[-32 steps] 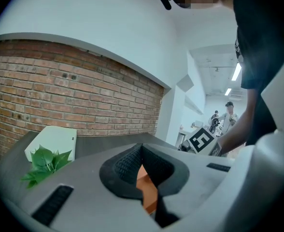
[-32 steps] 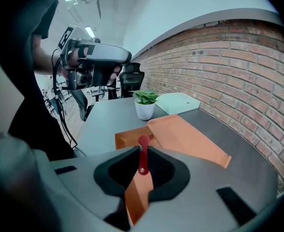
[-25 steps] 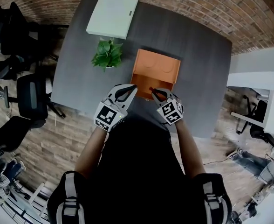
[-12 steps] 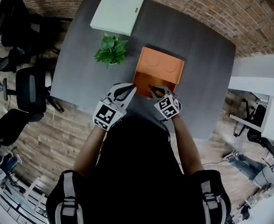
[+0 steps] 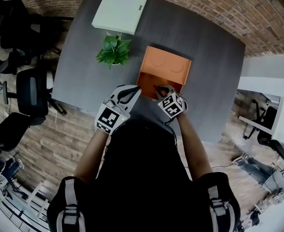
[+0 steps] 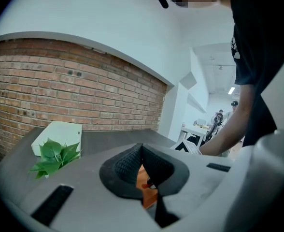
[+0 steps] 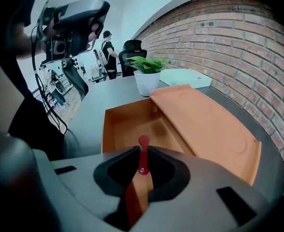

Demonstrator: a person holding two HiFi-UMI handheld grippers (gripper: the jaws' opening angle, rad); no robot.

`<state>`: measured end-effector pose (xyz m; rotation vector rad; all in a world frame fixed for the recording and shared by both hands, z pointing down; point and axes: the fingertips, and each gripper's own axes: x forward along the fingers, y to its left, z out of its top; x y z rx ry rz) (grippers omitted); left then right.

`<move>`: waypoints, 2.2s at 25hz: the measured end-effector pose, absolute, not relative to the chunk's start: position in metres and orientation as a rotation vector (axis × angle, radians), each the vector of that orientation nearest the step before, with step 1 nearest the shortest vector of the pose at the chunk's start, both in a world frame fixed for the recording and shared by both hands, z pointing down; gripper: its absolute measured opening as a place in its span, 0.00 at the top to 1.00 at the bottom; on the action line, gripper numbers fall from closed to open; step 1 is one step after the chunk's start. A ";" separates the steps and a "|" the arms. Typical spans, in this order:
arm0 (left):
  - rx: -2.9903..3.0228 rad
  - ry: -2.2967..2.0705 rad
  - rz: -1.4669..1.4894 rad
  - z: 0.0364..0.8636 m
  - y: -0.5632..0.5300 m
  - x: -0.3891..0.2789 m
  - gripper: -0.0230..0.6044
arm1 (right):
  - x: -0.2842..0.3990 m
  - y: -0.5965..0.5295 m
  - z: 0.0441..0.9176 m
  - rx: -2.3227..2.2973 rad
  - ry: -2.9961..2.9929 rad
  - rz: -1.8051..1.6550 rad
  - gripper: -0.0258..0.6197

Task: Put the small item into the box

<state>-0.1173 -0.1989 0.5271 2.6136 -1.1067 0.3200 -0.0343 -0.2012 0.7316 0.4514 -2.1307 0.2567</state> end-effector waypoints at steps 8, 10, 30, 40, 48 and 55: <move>2.617 -1.109 0.313 0.526 -0.197 -0.112 0.93 | -0.035 -0.201 0.744 0.427 -2.087 0.269 0.86; 2.615 -1.113 0.322 0.526 -0.196 -0.113 0.93 | -0.037 -0.201 0.747 0.420 -2.082 0.271 0.86; 2.607 -1.125 0.338 0.526 -0.193 -0.112 0.93 | -0.036 -0.209 0.761 0.452 -2.022 0.278 0.86; 2.614 -1.112 0.344 0.525 -0.189 -0.109 0.93 | -0.035 -0.208 0.761 0.459 -2.021 0.275 0.85; 2.619 -1.121 0.337 0.523 -0.186 -0.110 0.93 | -0.033 -0.208 0.758 0.472 -2.033 0.266 0.82; 2.629 -1.113 0.335 0.520 -0.184 -0.105 0.93 | -0.027 -0.205 0.746 0.494 -2.051 0.261 0.82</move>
